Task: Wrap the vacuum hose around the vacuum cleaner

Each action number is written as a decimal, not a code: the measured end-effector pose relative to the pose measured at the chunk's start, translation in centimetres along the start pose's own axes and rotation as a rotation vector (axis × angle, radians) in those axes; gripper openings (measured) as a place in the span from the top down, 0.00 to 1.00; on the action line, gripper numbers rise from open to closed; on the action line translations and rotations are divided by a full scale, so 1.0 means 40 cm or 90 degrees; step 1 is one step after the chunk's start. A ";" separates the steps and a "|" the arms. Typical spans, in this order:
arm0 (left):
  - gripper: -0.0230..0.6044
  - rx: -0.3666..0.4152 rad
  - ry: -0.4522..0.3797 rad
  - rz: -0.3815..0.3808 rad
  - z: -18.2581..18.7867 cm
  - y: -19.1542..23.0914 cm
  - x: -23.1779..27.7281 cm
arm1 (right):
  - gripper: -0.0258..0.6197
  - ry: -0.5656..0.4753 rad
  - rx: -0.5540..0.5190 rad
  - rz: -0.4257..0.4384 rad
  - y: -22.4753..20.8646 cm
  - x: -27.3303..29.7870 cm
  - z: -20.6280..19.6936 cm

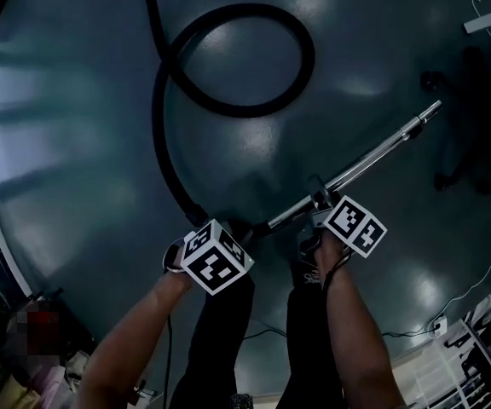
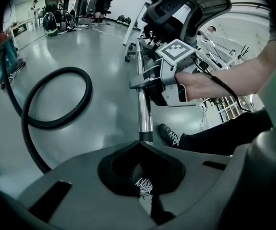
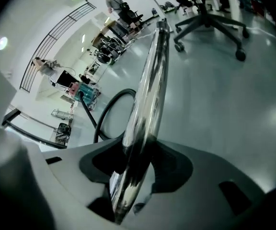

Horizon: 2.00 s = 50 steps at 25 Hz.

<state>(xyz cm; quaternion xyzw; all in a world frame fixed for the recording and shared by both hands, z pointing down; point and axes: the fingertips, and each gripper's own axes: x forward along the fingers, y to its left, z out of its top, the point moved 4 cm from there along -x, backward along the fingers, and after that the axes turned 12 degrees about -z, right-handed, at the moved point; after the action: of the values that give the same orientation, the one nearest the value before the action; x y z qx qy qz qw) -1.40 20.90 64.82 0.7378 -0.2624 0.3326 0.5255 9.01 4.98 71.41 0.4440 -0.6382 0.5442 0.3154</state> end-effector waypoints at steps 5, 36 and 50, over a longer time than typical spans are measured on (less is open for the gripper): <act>0.96 0.024 -0.030 0.013 0.083 0.024 -0.111 | 0.67 -0.040 -0.104 0.009 0.136 -0.080 0.105; 0.64 0.346 -0.211 0.278 0.717 0.343 -0.942 | 0.70 -0.029 -0.687 0.086 0.890 -0.142 0.493; 0.51 0.542 0.014 0.352 0.968 0.436 -1.063 | 0.70 0.037 -0.955 0.141 1.018 -0.077 0.621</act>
<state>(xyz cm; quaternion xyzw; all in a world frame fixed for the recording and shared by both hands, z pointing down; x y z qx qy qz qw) -33.18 -19.69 33.95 0.7858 -0.2840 0.5445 0.0733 -24.80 -18.01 46.61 0.0294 -0.8694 0.0046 0.4932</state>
